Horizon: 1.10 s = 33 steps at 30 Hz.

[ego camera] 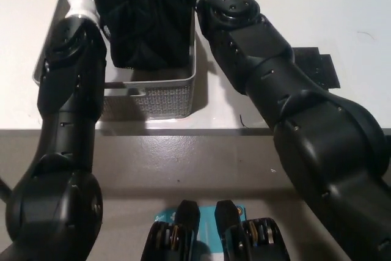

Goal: Use both hands to pick up a lunch bag on the right hand side and place it into a container on the left hand side

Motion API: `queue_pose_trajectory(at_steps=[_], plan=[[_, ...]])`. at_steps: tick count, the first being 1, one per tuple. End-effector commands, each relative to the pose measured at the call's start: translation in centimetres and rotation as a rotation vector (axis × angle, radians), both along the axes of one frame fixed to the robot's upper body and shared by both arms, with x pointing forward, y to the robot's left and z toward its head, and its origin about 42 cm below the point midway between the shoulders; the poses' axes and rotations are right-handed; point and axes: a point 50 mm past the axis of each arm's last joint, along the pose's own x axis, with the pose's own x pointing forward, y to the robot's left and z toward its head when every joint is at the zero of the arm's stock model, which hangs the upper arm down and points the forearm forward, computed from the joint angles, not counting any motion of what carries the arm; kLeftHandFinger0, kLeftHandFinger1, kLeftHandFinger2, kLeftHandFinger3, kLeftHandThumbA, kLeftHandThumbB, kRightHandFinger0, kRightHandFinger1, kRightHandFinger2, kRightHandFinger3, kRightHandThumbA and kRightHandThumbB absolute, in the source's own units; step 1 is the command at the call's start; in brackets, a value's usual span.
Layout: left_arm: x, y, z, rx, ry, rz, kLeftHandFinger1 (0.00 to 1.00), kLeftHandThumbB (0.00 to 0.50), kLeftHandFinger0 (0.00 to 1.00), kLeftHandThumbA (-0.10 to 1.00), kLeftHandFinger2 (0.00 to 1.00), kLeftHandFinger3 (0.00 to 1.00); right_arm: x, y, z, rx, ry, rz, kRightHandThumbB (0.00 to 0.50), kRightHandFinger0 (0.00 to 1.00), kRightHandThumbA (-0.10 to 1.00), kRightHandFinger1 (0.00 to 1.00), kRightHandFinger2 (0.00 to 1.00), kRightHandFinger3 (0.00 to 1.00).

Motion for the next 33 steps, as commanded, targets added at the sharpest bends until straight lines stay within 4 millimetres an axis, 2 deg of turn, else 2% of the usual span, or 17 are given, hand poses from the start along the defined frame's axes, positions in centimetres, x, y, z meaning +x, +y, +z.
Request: queue_pose_trajectory(at_steps=[1, 5, 8, 9, 12, 13, 14, 16, 18, 19, 21, 22, 23, 26, 28, 31, 33], plan=[[0.2, -2.3, 4.1, -0.011, -0.125, -0.066, 1.00, 0.168, 1.00, 1.00, 1.00, 1.00, -2.0, 4.6, 1.2, -0.040, -0.053, 0.174, 0.000, 1.00, 1.00, 1.00, 1.00, 1.00], [0.3, -2.2, 4.2, -0.030, -0.111, -0.062, 1.00, 0.175, 1.00, 1.00, 1.00, 1.00, -2.1, 4.9, 1.3, -0.020, -0.036, 0.168, 0.009, 1.00, 1.00, 1.00, 1.00, 1.00], [-0.3, -1.6, 3.6, 0.047, -0.108, -0.053, 1.00, 0.210, 1.00, 1.00, 1.00, 1.00, -2.4, 5.4, 0.9, -0.033, -0.028, 0.174, 0.018, 1.00, 1.00, 1.00, 1.00, 1.00], [-0.7, -1.4, 3.3, 0.082, -0.098, -0.072, 1.00, 0.235, 1.00, 1.00, 1.00, 1.00, -2.4, 5.4, 0.6, -0.062, -0.034, 0.177, 0.017, 1.00, 1.00, 1.00, 1.00, 1.00], [-1.9, 0.7, 3.4, 0.356, -0.141, -0.071, 1.00, 0.207, 1.00, 1.00, 1.00, 1.00, -1.7, 4.0, 1.1, -0.285, -0.145, 0.146, 0.027, 1.00, 1.00, 1.00, 1.00, 1.00], [-2.4, 2.8, 3.8, 0.411, -0.172, -0.059, 1.00, 0.212, 1.00, 1.00, 1.00, 1.00, -1.0, 2.2, 1.2, -0.337, -0.182, 0.142, 0.053, 1.00, 1.00, 1.00, 1.00, 1.00], [-2.8, 4.1, 4.3, 0.433, -0.181, -0.065, 1.00, 0.212, 1.00, 1.00, 1.00, 1.00, -0.4, 0.6, 1.3, -0.361, -0.204, 0.124, 0.065, 1.00, 0.91, 1.00, 1.00, 1.00], [-4.2, 8.6, 5.8, 0.499, -0.183, -0.071, 1.00, 0.233, 1.00, 1.00, 1.00, 1.00, 0.8, -4.4, 1.4, -0.301, -0.254, 0.008, 0.025, 1.00, 0.71, 1.00, 1.00, 1.00], [-4.7, 13.2, 7.1, 0.517, -0.177, -0.002, 1.00, 0.232, 1.00, 1.00, 1.00, 1.00, 0.8, -9.6, 2.0, -0.222, -0.328, -0.104, 0.012, 1.00, 0.75, 1.00, 1.00, 1.00], [-4.9, 14.4, 7.6, 0.526, -0.182, 0.018, 1.00, 0.233, 1.00, 1.00, 1.00, 1.00, 0.7, -11.2, 2.1, -0.197, -0.343, -0.131, 0.016, 0.98, 0.77, 1.00, 1.00, 1.00], [-6.0, 17.4, 9.6, 0.522, -0.199, 0.036, 1.00, 0.212, 1.00, 1.00, 1.00, 1.00, -0.3, -15.9, 2.9, -0.148, -0.349, -0.178, 0.072, 1.00, 0.85, 1.00, 1.00, 1.00], [-7.1, 18.7, 11.4, 0.546, -0.223, 0.061, 1.00, 0.230, 1.00, 1.00, 1.00, 1.00, -1.2, -19.1, 3.7, -0.149, -0.371, -0.208, 0.041, 1.00, 0.88, 1.00, 1.00, 1.00], [-8.0, 19.6, 12.8, 0.572, -0.246, 0.080, 1.00, 0.246, 1.00, 1.00, 1.00, 1.00, -1.9, -21.5, 4.1, -0.147, -0.383, -0.230, 0.036, 1.00, 0.87, 1.00, 1.00, 1.00], [-9.4, 20.6, 15.2, 0.594, -0.283, 0.096, 1.00, 0.214, 1.00, 1.00, 1.00, 1.00, -3.1, -25.3, 4.5, -0.146, -0.397, -0.266, 0.056, 1.00, 0.85, 1.00, 1.00, 1.00], [-10.1, 20.9, 16.5, 0.616, -0.314, 0.093, 1.00, 0.277, 1.00, 1.00, 1.00, 1.00, -3.7, -28.1, 4.2, -0.144, -0.389, -0.301, 0.063, 1.00, 0.86, 1.00, 1.00, 1.00], [-10.4, 20.9, 16.6, 0.631, -0.317, 0.086, 1.00, 0.288, 1.00, 1.00, 1.00, 1.00, -4.3, -29.7, 3.7, -0.140, -0.383, -0.318, 0.081, 1.00, 0.89, 1.00, 1.00, 1.00], [-10.8, 20.5, 16.2, 0.649, -0.319, 0.068, 1.00, 0.265, 1.00, 1.00, 1.00, 1.00, -4.9, -30.7, 3.2, -0.134, -0.377, -0.333, 0.085, 1.00, 0.89, 1.00, 1.00, 1.00]])
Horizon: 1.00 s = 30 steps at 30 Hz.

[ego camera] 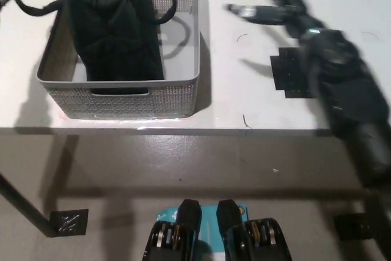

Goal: Use both hands to pick up a lunch bag on the right hand side and place it into a container on the left hand side

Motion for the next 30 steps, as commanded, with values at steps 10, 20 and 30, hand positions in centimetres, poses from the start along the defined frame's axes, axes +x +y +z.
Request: queue_pose_trajectory(at_steps=[10, 20, 30], plan=[[-7.4, 1.5, 10.4, 0.188, -0.239, -0.176, 1.00, 0.256, 1.00, 1.00, 1.00, 1.00, -7.8, -11.0, 6.9, 0.086, -0.213, -0.034, 0.078, 1.00, 0.93, 1.00, 1.00, 1.00], [-11.0, -4.0, 4.7, 0.272, -0.278, -0.374, 1.00, 0.283, 1.00, 1.00, 1.00, 1.00, -17.3, -12.0, 4.1, 0.102, -0.302, 0.028, 0.101, 1.00, 1.00, 1.00, 1.00, 1.00], [-14.4, -5.2, 1.1, 0.578, -0.026, -0.526, 1.00, 0.223, 1.00, 1.00, 1.00, 1.00, -21.3, -12.5, 2.3, 0.050, -0.292, 0.003, 0.103, 1.00, 1.00, 1.00, 1.00, 1.00]])
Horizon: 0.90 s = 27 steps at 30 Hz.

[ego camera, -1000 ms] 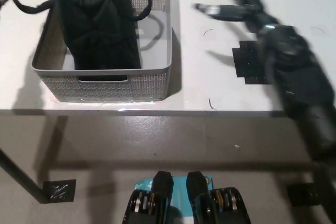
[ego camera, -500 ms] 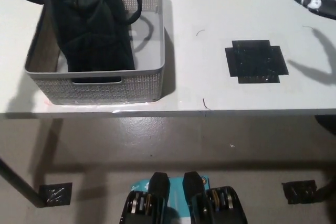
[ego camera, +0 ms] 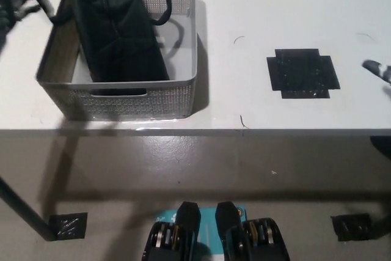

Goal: Use both hands to pick up a lunch bag on the right hand side and place it into a container on the left hand side

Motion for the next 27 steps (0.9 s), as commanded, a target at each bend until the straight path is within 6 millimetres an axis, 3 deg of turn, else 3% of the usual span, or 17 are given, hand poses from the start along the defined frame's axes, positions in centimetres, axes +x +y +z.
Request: queue_pose_trajectory(at_steps=[1, 5, 7, 10, 13, 18, 20, 22, 24, 26, 27], plan=[[-1.8, 0.2, -0.8, 0.244, 0.135, -0.072, 1.00, 0.223, 1.00, 1.00, 1.00, 1.00, -1.8, -0.5, 1.1, -0.032, -0.023, 0.032, 0.103, 1.00, 1.00, 1.00, 1.00, 1.00], [-3.1, 0.4, -5.5, 0.215, 0.233, -0.102, 1.00, 0.207, 1.00, 1.00, 1.00, 1.00, -2.7, 0.0, 0.5, 0.014, -0.027, 0.092, 0.083, 1.00, 1.00, 1.00, 1.00, 1.00], [-4.4, 0.3, -6.9, 0.191, 0.233, -0.104, 1.00, 0.226, 1.00, 1.00, 1.00, 1.00, -3.4, 0.8, -0.4, 0.037, -0.008, 0.118, 0.082, 1.00, 1.00, 1.00, 1.00, 1.00], [-5.7, -0.5, -7.9, 0.141, 0.228, -0.135, 1.00, 0.205, 1.00, 1.00, 1.00, 1.00, -4.5, 1.5, -1.5, 0.052, 0.012, 0.122, 0.068, 1.00, 1.00, 1.00, 1.00, 1.00], [-7.0, -1.2, -8.8, 0.118, 0.209, -0.145, 1.00, 0.239, 1.00, 1.00, 1.00, 1.00, -5.0, 2.2, -2.2, 0.061, 0.009, 0.137, 0.039, 1.00, 1.00, 1.00, 1.00, 1.00], [-9.2, -3.4, -9.9, 0.000, 0.137, -0.206, 1.00, 0.274, 1.00, 1.00, 1.00, 1.00, -6.0, 3.3, -2.9, 0.118, 0.011, 0.174, 0.078, 1.00, 1.00, 1.00, 1.00, 1.00], [-10.0, -4.6, -10.1, -0.093, 0.088, -0.219, 1.00, 0.289, 1.00, 1.00, 1.00, 1.00, -6.4, 4.8, -3.4, 0.130, -0.011, 0.187, 0.087, 1.00, 1.00, 1.00, 1.00, 1.00], [-11.3, -7.1, -10.8, -0.193, 0.044, -0.259, 1.00, 0.269, 1.00, 1.00, 1.00, 1.00, -7.4, 7.4, -5.1, 0.179, -0.022, 0.213, 0.100, 1.00, 1.00, 1.00, 1.00, 1.00], [-11.9, -8.3, -11.3, -0.234, 0.027, -0.273, 1.00, 0.266, 1.00, 1.00, 1.00, 1.00, -7.8, 9.2, -6.1, 0.222, -0.011, 0.231, 0.120, 1.00, 1.00, 1.00, 1.00, 1.00], [-12.3, -9.9, -12.4, -0.269, 0.017, -0.277, 1.00, 0.269, 1.00, 1.00, 1.00, 1.00, -8.3, 11.5, -8.2, 0.268, 0.029, 0.243, 0.144, 1.00, 1.00, 1.00, 1.00, 1.00], [-12.4, -10.7, -13.3, -0.301, 0.015, -0.282, 1.00, 0.259, 1.00, 1.00, 1.00, 1.00, -8.5, 12.7, -9.6, 0.280, 0.056, 0.242, 0.127, 1.00, 1.00, 1.00, 1.00, 1.00]])
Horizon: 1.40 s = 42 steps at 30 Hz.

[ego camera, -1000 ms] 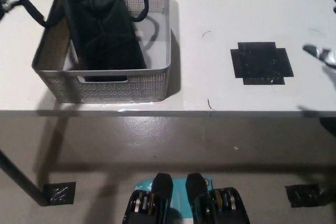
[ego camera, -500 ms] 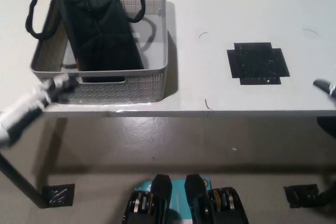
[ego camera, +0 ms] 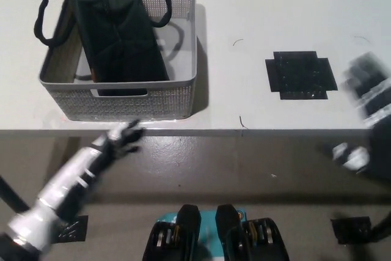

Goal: Use both hands to pick up a lunch bag on the right hand side and place it into a container on the left hand side

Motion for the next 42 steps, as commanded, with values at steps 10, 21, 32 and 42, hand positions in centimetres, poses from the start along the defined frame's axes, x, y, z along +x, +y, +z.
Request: queue_pose_trajectory(at_steps=[10, 21, 32, 42], plan=[[0.4, -5.1, -6.2, -0.090, -0.109, 0.105, 1.00, 0.194, 1.00, 1.00, 1.00, 1.00, -3.3, 8.4, -11.3, 0.188, 0.179, -0.014, 0.161, 1.00, 1.00, 1.00, 1.00, 1.00], [1.0, -4.4, -14.5, -0.031, 0.024, 0.188, 1.00, 0.250, 1.00, 1.00, 1.00, 1.00, -2.8, 9.3, -16.9, 0.149, 0.293, -0.090, 0.127, 1.00, 1.00, 1.00, 1.00, 1.00], [2.2, -3.3, -16.1, -0.069, 0.078, 0.224, 1.00, 0.211, 1.00, 1.00, 1.00, 1.00, -1.0, 8.9, -17.0, 0.097, 0.259, -0.118, 0.162, 1.00, 1.00, 1.00, 1.00, 1.00], [1.9, -2.9, -16.1, -0.072, 0.096, 0.256, 1.00, 0.214, 1.00, 1.00, 1.00, 1.00, -0.6, 8.7, -16.7, 0.092, 0.256, -0.112, 0.142, 1.00, 1.00, 1.00, 1.00, 1.00]])
